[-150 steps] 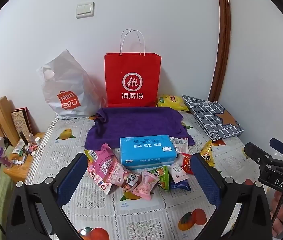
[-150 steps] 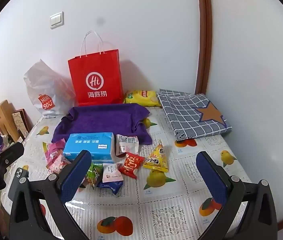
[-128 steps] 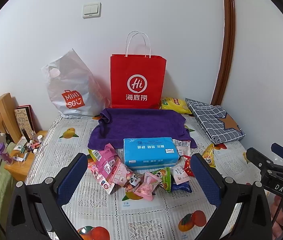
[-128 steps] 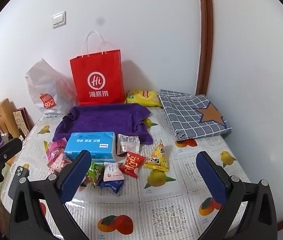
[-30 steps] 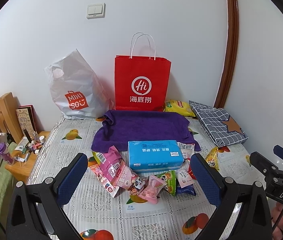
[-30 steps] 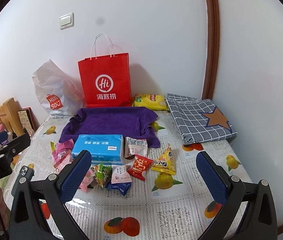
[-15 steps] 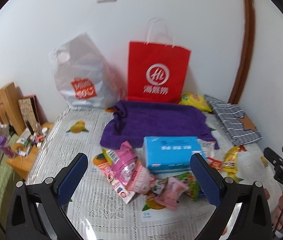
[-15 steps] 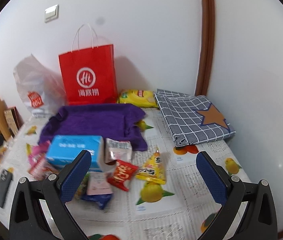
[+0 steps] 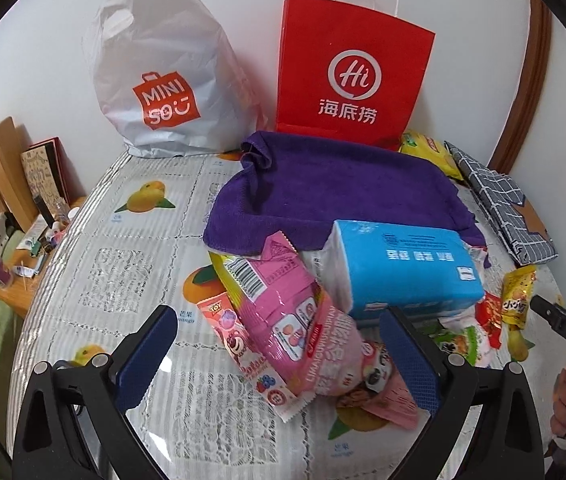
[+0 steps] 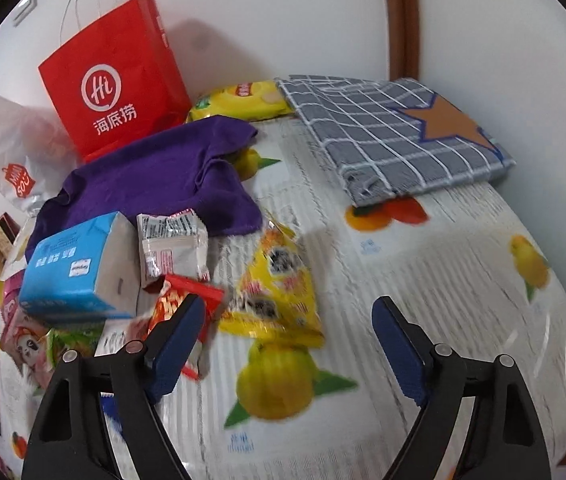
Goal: Organize snacks
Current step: 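Grasp the yellow triangular chip bag with the right tool while the left tool grasps the pink candy bag, then carry both held snack bags onto the purple towel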
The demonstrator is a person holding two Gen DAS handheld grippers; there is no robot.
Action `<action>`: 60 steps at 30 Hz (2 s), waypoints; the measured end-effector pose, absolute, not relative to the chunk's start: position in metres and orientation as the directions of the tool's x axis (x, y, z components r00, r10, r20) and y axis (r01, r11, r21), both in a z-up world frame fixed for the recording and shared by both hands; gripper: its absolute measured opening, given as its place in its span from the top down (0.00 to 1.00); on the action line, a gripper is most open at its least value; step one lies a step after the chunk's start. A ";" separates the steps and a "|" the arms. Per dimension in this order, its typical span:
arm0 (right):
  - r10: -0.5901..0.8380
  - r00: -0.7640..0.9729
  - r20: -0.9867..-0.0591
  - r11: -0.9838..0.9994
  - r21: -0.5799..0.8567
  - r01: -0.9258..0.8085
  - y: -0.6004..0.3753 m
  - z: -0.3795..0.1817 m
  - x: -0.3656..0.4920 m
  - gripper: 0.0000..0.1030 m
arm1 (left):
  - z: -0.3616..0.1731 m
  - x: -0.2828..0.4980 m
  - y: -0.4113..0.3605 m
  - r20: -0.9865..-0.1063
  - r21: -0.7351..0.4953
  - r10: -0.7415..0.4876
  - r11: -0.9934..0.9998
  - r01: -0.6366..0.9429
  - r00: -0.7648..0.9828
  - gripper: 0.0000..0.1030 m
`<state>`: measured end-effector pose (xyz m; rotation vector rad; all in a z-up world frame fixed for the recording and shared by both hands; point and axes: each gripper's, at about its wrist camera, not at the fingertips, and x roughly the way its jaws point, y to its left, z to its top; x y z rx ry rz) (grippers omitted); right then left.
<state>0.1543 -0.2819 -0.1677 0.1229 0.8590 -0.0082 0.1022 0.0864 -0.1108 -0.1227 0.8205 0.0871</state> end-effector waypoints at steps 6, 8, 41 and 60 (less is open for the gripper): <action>-0.003 0.626 -0.780 0.997 0.042 0.058 -0.270 -0.191 0.191 0.31 | -0.120 0.109 0.100 -0.746 -0.052 0.060 0.988 -0.148 0.663 0.02; -0.011 0.570 -0.822 0.997 0.031 0.064 -0.272 -0.208 0.202 0.44 | -0.125 0.108 0.106 -0.753 -0.034 0.084 0.985 -0.166 0.653 0.02; 0.078 0.665 -0.743 0.996 0.083 -0.023 -0.253 -0.153 0.122 0.53 | -0.127 0.148 0.119 -0.789 -0.187 -0.076 0.975 -0.120 0.610 0.46; 0.140 0.740 -0.658 0.989 0.054 -0.139 -0.206 -0.087 0.069 0.53 | -0.061 0.062 0.090 -0.711 -0.194 -0.111 0.980 -0.042 0.695 0.46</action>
